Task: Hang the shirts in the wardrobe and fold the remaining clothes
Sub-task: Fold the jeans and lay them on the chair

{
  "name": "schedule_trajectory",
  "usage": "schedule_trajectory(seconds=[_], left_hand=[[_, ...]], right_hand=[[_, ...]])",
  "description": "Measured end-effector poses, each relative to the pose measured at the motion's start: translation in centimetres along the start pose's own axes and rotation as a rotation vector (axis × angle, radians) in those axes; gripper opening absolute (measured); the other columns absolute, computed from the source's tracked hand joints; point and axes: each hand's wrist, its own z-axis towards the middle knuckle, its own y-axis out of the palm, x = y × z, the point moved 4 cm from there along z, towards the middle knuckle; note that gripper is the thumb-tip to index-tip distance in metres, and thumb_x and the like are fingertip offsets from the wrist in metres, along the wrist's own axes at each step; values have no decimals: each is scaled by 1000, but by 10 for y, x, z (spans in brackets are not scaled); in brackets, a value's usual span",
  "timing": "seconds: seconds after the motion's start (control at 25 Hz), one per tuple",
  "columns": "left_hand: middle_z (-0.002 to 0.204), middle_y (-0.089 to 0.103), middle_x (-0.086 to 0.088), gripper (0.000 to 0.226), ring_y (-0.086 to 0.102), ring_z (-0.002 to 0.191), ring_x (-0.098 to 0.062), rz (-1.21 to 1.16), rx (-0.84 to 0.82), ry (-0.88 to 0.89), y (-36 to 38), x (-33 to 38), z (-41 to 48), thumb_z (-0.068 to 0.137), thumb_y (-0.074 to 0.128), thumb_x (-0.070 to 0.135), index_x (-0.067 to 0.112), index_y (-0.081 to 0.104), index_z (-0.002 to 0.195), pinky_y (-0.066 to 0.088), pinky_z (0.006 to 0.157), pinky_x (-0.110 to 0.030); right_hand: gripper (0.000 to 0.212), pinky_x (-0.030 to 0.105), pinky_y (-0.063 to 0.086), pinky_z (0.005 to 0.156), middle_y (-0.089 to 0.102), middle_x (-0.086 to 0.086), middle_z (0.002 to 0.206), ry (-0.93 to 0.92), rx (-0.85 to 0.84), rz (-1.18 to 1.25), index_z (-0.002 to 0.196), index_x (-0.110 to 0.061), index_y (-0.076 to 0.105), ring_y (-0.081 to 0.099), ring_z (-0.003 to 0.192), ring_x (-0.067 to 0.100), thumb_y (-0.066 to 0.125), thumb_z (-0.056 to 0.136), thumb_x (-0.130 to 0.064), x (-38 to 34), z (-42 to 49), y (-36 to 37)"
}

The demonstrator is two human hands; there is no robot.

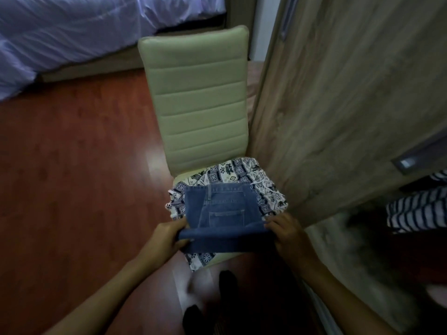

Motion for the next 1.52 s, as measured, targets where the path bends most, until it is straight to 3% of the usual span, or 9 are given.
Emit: schedule_trajectory(seconds=[0.24, 0.36, 0.48, 0.68, 0.8, 0.96, 1.12, 1.28, 1.52], left_hand=[[73, 62, 10, 20, 57, 65, -3, -32, 68, -108, 10, -16, 36, 75, 77, 17, 22, 58, 79, 38, 56, -19], [83, 64, 4, 19, 58, 72, -11, -114, 151, -232, 11, -30, 65, 77, 74, 13, 19, 60, 88, 42, 63, -23], [92, 65, -7, 22, 59, 83, -25, -224, 200, -372, 18, -57, 97, 77, 73, 11, 12, 59, 93, 49, 74, -37], [101, 62, -12, 27, 59, 90, -28, -393, 231, -571, 48, -104, 150, 80, 71, 10, 8, 54, 101, 51, 79, -39], [115, 59, -14, 44, 58, 105, -33, -392, 211, -676, 76, -138, 177, 81, 70, 12, 9, 47, 119, 50, 91, -47], [134, 47, -15, 74, 48, 121, -34, -307, 195, -798, 121, -166, 178, 75, 75, 16, 8, 33, 136, 41, 103, -49], [122, 57, -12, 86, 58, 106, -30, -363, 125, -950, 161, -192, 123, 59, 72, 61, 8, 49, 122, 50, 92, -50], [115, 64, -12, 69, 63, 97, -29, -510, 33, -971, 175, -195, 108, 72, 69, 57, 6, 56, 117, 52, 88, -48], [116, 61, -7, 65, 60, 103, -28, -568, 72, -910, 179, -173, 134, 74, 73, 42, 8, 50, 124, 50, 91, -43]], right_hand=[[12, 35, 46, 67, 66, 7, 87, 224, -80, 145, 78, -9, 65, 57, 77, 30, 57, 69, -8, 27, 24, 32], [9, 29, 36, 72, 62, 10, 87, 341, -103, 267, 79, -5, 64, 51, 79, 21, 70, 73, -9, 46, 58, 42], [13, 26, 33, 73, 55, 5, 87, 400, -159, 330, 81, -8, 61, 46, 80, 16, 72, 75, -9, 62, 92, 63], [14, 21, 29, 57, 52, -4, 80, 518, -217, 404, 75, -16, 54, 48, 77, 14, 68, 79, -15, 103, 129, 115], [10, 25, 33, 68, 56, 1, 93, 602, -235, 445, 86, -14, 57, 52, 89, 20, 65, 83, -19, 129, 141, 159], [51, 33, 35, 104, 43, 11, 141, 814, -172, 627, 135, -10, 45, 41, 128, 25, 63, 89, -25, 149, 133, 199], [85, 40, 38, 108, 42, 6, 144, 1008, -274, 759, 142, -16, 36, 44, 129, 23, 66, 74, -58, 146, 75, 234], [55, 28, 46, 83, 57, 2, 128, 1076, -428, 975, 134, -14, 47, 55, 108, 15, 63, 87, -38, 127, 37, 246], [47, 34, 48, 91, 58, 5, 127, 1083, -328, 958, 130, -14, 51, 57, 110, 21, 63, 88, -32, 124, 39, 252]])
